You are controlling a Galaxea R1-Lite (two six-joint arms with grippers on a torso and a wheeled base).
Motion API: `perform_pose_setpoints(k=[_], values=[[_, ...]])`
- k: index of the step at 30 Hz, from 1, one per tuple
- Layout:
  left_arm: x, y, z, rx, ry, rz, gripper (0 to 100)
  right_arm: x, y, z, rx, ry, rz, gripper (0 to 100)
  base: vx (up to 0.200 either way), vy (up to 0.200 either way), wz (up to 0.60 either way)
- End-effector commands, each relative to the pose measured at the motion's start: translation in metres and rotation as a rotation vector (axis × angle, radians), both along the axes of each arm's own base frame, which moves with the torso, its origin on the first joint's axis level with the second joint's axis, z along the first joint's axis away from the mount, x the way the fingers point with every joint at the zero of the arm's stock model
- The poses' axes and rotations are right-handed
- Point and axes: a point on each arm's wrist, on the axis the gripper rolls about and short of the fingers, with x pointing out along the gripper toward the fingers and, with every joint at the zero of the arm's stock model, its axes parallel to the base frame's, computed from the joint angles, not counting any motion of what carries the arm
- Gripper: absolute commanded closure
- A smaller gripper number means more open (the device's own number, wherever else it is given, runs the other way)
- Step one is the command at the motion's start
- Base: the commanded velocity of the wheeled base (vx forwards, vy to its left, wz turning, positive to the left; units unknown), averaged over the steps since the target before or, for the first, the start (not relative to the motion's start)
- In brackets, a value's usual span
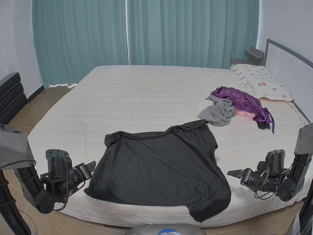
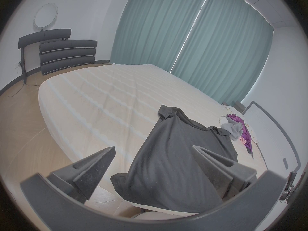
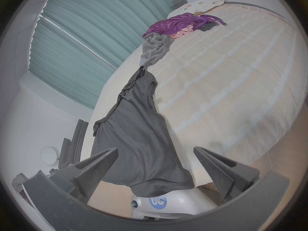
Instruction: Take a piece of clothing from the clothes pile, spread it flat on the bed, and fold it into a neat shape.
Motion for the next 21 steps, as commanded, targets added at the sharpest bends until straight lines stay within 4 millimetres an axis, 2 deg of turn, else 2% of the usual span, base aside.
perform_pose_setpoints(k=[1,15,21], values=[[-0.0002,0.0014,0.0066,-0.021,-0.028,0.013,0,-0.0004,-0.0001,0.0020,0.002,-0.008,0.001,0,0.000,0.000,0.00],[0.0004,0.0003,0.0048,-0.055,-0.020,0.006,0,0.0005,0.0001,0.0035,0.012,-0.013,-0.007,0,0.000,0.200,0.00],[0.0003,-0.0032,0.0033,-0.071,-0.016,0.000,0,0.0023,0.0007,0.0057,0.014,-0.026,-0.005,0,0.000,0.000,0.00]])
